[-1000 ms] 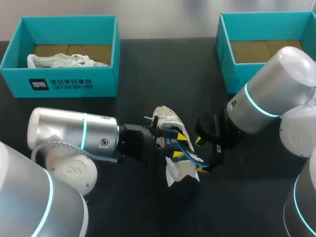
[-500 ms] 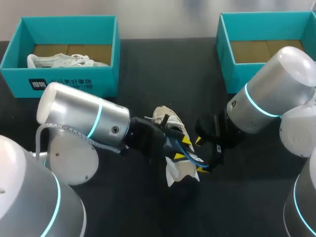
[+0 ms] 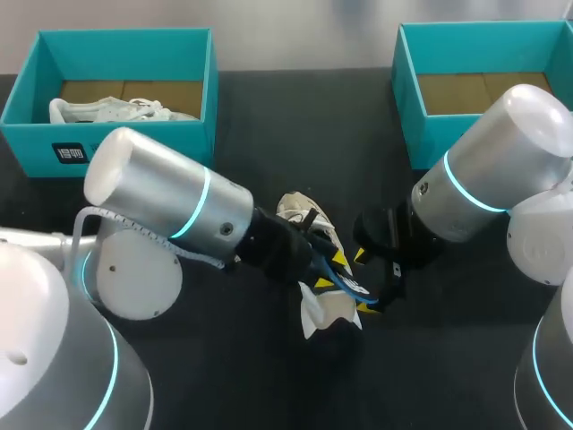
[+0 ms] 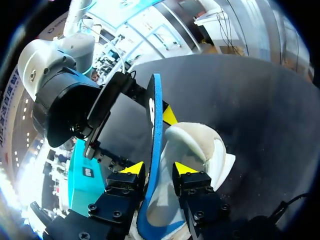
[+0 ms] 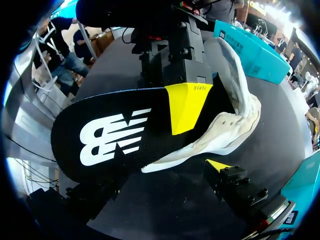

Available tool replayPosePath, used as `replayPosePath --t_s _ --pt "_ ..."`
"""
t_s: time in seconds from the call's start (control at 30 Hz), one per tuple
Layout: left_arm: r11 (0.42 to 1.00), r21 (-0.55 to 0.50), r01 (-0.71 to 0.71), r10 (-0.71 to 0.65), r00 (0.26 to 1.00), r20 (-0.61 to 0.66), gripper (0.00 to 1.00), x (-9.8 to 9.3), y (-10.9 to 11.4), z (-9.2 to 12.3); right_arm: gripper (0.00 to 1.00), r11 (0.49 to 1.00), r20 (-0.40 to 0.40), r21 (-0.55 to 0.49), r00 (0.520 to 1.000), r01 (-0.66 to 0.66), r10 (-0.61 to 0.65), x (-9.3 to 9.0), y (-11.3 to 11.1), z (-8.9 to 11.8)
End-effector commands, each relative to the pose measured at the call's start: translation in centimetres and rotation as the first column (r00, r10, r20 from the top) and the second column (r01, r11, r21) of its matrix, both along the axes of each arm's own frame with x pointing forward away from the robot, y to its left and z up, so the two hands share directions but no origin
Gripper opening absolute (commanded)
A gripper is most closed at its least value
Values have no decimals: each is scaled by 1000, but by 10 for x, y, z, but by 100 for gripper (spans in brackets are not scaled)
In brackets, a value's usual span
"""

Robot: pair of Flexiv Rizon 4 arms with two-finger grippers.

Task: Take the shoe out of the shoebox, open the shoe tongue, remove and reinsert the insole, then place the shoe into the shoebox

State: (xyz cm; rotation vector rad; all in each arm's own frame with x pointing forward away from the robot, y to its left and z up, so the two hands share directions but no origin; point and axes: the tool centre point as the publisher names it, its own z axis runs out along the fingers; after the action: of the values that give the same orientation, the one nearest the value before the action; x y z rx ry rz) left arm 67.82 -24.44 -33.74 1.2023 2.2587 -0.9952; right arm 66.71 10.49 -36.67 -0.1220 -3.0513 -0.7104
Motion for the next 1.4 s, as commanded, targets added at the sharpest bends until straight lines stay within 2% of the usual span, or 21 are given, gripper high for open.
replayPosePath --t_s 0.03,0.13,0.47,0.73,0.97,1.03,1.23,1.4 --pt "997 74 -5 5 1000 0 0 1 -6 0 100 1000 2 -1 1000 1 -1 -1 0 0" --pt "998 55 -18 17 1000 4 0 1 -4 -1 100 1000 2 -1 1000 1 -1 -1 0 0" --pt "964 -215 -155 131 984 -121 0 -8 6 -5 100 1000 2 -1 1000 1 -1 -1 0 0" --pt "915 -337 -223 170 969 -180 0 -13 5 -9 100 1000 2 -1 1000 1 -1 -1 0 0" --pt "882 -396 -256 200 963 -179 0 -8 2 -5 100 1000 2 -1 1000 1 -1 -1 0 0" --pt "857 -431 -282 216 956 -196 0 -6 3 -5 100 1000 2 -1 1000 1 -1 -1 0 0" --pt "788 -533 -308 214 949 -232 0 -6 2 5 100 1000 2 -1 1000 1 -1 -1 0 0" --pt "764 -564 -312 193 946 -261 0 -7 -3 11 100 1000 2 -1 1000 1 -1 -1 0 0"
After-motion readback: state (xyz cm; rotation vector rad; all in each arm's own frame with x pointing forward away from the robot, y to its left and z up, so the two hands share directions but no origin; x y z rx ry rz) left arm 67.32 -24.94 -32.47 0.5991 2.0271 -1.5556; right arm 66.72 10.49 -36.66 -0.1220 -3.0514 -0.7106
